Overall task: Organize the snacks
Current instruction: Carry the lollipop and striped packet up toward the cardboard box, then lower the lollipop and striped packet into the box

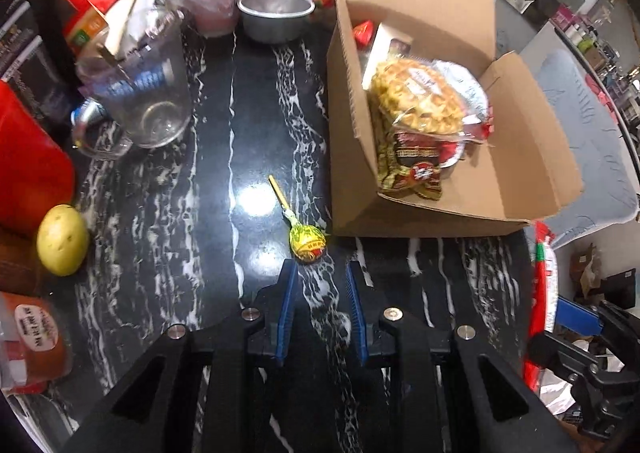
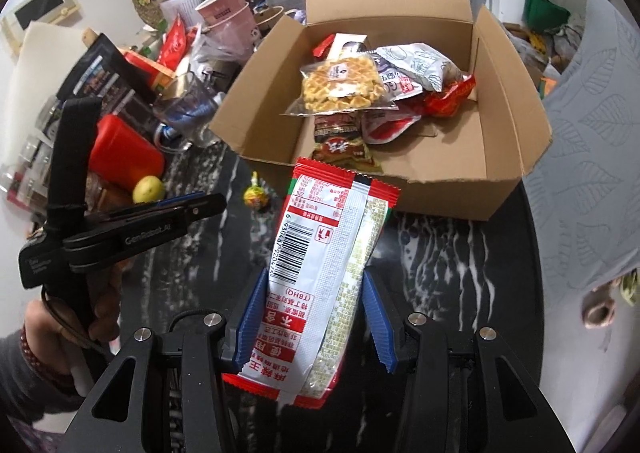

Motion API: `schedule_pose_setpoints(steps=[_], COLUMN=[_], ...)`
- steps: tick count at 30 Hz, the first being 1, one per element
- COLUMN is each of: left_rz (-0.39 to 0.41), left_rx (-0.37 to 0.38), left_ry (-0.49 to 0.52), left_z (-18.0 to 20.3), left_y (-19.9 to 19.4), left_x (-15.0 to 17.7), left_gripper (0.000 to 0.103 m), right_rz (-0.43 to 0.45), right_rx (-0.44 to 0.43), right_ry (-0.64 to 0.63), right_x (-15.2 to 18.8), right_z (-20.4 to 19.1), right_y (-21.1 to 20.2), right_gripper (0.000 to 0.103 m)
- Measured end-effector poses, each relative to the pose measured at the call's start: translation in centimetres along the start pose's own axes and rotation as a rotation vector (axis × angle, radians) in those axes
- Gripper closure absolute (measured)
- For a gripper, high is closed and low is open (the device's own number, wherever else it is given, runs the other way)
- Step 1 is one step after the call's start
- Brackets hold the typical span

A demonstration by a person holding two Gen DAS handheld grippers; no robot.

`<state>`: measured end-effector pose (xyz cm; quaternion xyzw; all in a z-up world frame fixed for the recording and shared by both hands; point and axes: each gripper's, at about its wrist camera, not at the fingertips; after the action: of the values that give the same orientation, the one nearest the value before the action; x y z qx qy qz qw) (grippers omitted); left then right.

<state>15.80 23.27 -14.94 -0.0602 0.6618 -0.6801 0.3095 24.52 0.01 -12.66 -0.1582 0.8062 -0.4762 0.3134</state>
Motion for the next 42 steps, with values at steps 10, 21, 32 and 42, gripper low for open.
schedule_pose_setpoints(steps=[10,21,32,42], left_rz=[-0.046,0.006,0.041,0.091], left_rx=[-0.016,-0.058,-0.044,-0.023], left_ry=[-0.031,0.017,0.018,0.007], left_z=[0.3,2.0,1.0,-0.2], left_y=[4.9,5.8,1.5,-5.2], left_x=[-1.2,-1.6,-0.7,3.2], left_gripper=[0.079,0.079,0.080,0.080], right_rz=[-0.031,-0.032,-0.005,0.049], right_rx=[-0.005,0.002,-0.023,-0.040], right_ry=[0.041,0.043,0.064,0.029], right_x=[-0.1,-0.6,-0.1,0.8], right_z=[1.4,1.7,1.4,-0.6], right_y=[1.6,1.9,0.7,-2.3], right_gripper=[0.056,0.056,0.056,0.056])
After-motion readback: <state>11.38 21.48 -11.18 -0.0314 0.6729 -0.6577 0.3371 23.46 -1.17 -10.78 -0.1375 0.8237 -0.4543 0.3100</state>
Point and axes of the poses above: each gripper's, at about its wrist camera, not at the fingertips, and y roughly the way its jaws point, z to its right, x to its underside, and after that the axes turned 6 degrees about -x, right-handed
